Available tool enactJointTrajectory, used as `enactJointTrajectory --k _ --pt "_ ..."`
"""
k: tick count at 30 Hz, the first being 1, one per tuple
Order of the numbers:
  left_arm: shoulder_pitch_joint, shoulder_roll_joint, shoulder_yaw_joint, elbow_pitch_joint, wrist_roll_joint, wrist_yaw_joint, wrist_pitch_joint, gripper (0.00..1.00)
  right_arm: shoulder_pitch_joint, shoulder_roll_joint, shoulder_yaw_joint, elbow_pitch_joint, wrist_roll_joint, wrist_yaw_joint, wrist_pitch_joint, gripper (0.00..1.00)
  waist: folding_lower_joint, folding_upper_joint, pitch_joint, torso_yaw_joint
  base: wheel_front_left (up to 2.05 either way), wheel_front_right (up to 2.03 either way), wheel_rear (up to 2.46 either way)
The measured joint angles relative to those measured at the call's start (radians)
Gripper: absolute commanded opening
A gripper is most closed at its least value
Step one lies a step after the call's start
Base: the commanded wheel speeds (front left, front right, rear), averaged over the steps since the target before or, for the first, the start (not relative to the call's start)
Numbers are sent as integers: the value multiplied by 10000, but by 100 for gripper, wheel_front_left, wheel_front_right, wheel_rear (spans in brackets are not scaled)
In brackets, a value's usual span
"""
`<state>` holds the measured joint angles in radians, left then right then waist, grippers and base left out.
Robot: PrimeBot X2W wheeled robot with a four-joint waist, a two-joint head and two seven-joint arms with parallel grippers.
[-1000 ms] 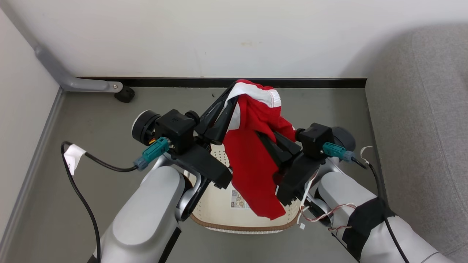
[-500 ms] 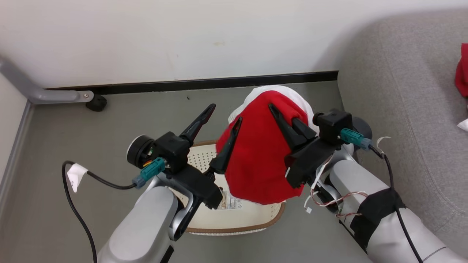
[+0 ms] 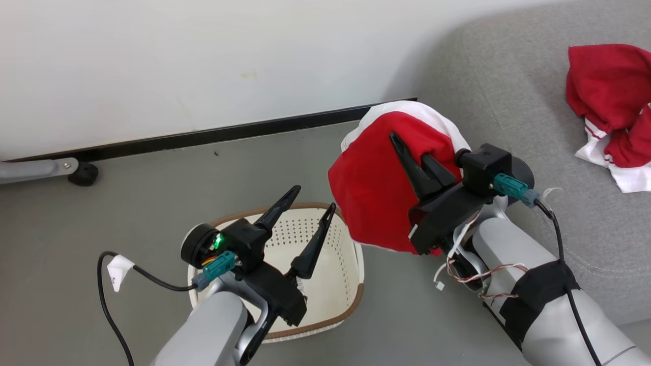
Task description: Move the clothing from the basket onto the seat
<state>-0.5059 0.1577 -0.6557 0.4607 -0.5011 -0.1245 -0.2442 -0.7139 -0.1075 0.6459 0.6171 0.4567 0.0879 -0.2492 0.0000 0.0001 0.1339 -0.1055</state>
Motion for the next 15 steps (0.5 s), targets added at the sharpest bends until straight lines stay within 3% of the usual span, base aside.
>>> enactJointTrajectory --k 15 --pt "488 180 -665 -203 -458 0 -52 100 556 -138 -245 -732 -261 0 0 0 0 0 -386 -1444 0 0 0"
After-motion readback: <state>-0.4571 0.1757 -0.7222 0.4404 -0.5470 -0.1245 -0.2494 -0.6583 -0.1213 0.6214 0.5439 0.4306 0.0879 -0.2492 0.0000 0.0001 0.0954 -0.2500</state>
